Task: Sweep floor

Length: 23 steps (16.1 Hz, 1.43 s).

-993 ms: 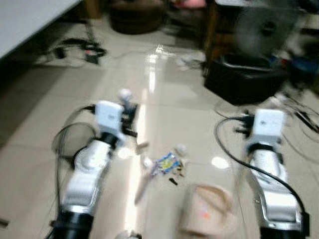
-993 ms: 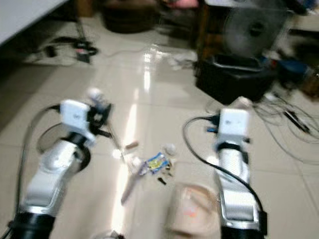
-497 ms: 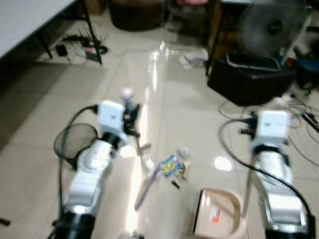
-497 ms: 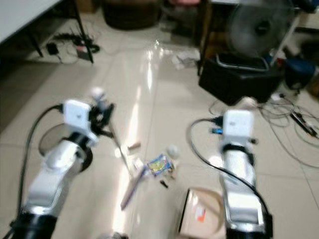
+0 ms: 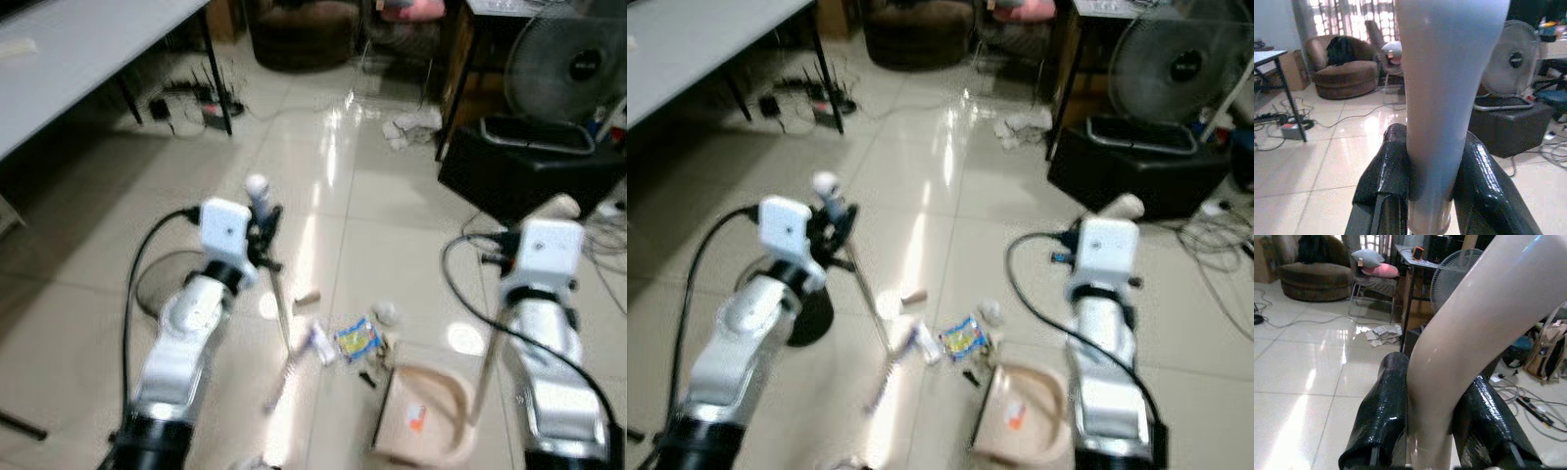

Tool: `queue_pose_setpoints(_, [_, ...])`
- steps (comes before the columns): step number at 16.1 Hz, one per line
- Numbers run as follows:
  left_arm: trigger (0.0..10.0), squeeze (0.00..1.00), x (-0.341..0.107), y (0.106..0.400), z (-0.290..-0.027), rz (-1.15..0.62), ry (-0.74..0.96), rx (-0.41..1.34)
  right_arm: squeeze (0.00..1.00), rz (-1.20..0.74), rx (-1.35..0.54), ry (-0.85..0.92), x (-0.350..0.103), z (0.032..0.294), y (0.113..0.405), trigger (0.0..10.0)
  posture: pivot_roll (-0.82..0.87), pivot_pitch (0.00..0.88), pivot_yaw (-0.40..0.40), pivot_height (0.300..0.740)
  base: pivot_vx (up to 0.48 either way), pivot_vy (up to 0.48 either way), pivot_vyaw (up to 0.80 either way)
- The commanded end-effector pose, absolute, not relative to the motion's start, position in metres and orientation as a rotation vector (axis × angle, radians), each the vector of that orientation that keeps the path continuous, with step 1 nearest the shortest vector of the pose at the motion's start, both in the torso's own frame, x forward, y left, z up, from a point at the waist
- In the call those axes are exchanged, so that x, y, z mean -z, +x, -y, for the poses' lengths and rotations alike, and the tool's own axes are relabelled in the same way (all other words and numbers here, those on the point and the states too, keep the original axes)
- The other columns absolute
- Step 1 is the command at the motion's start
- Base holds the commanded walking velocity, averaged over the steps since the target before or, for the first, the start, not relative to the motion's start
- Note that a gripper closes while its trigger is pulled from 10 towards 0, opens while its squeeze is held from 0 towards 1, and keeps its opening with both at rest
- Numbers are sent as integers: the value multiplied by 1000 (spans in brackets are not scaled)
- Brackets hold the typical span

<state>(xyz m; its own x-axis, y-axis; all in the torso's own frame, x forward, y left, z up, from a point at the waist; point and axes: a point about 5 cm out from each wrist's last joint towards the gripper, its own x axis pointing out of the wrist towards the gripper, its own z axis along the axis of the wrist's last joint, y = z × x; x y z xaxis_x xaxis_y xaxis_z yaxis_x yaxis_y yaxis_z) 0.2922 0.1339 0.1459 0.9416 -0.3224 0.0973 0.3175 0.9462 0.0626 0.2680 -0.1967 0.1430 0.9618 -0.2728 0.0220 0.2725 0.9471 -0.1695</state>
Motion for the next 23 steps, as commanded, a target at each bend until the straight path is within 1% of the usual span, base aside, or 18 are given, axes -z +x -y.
queue_pose_setpoints(1, [10000,0,-156,294,-130,149,60,335,0,40,290,-160,-151,199,269,10000,-40,67,27,740,304,0,0])
queue_pose_setpoints(4, [10000,0,-156,295,-130,153,62,342,0,53,298,-164,-153,203,269,10000,-41,66,28,740,309,0,0])
queue_pose_setpoints(8, [10000,0,-157,297,-128,157,70,358,0,71,281,-163,-155,201,271,10000,-35,64,35,740,320,0,0])
queue_pose_setpoints(11, [10000,0,-157,297,-128,156,70,356,0,75,300,-126,-154,204,270,10000,-34,65,38,740,330,0,0])
queue_pose_setpoints(12, [10000,0,-158,298,-128,158,71,357,0,72,303,-172,-155,205,271,10000,-33,68,37,740,334,0,0])
queue_pose_setpoints(13, [10000,0,-158,298,-128,159,71,357,0,71,304,-176,-155,206,271,10000,-33,67,37,740,330,0,0])
queue_pose_setpoints(23, [10000,0,-158,298,-126,160,74,361,0,78,302,-168,-155,205,273,10000,-38,70,38,740,333,0,0])
